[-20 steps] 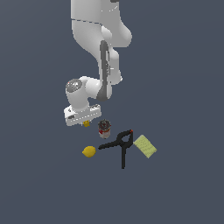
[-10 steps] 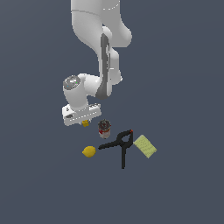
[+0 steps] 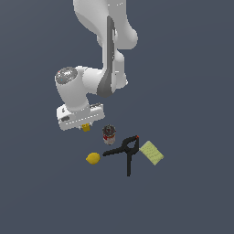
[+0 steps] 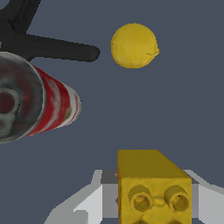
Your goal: Pick up a designated object from a clutter of objects.
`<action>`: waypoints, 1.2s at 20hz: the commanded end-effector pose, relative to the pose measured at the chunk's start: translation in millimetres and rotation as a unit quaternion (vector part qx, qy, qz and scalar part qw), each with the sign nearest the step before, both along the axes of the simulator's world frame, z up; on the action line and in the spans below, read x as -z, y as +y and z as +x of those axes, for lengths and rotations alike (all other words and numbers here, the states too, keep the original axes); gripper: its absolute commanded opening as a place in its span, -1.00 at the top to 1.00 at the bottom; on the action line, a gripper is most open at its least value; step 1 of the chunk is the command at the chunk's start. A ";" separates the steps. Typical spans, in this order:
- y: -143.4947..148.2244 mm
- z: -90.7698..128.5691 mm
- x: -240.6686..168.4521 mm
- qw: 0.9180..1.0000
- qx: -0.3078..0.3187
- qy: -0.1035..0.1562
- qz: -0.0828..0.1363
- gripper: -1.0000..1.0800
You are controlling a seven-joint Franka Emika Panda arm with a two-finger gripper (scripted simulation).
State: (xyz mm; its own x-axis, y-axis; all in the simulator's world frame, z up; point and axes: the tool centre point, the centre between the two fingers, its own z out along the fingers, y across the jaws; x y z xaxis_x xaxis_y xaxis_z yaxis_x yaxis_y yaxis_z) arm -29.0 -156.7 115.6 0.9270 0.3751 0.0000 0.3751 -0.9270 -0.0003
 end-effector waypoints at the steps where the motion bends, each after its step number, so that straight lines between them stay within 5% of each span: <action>1: 0.4 11.6 -22.5 1.000 0.000 0.000 0.000 1.00; 24: 2.0 115.0 -202.6 1.000 0.000 0.000 0.000 1.00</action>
State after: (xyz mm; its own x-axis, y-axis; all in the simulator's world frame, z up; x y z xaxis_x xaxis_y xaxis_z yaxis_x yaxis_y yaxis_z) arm 80.5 -154.7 308.7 0.9270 0.3751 0.0004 0.3751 -0.9270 0.0002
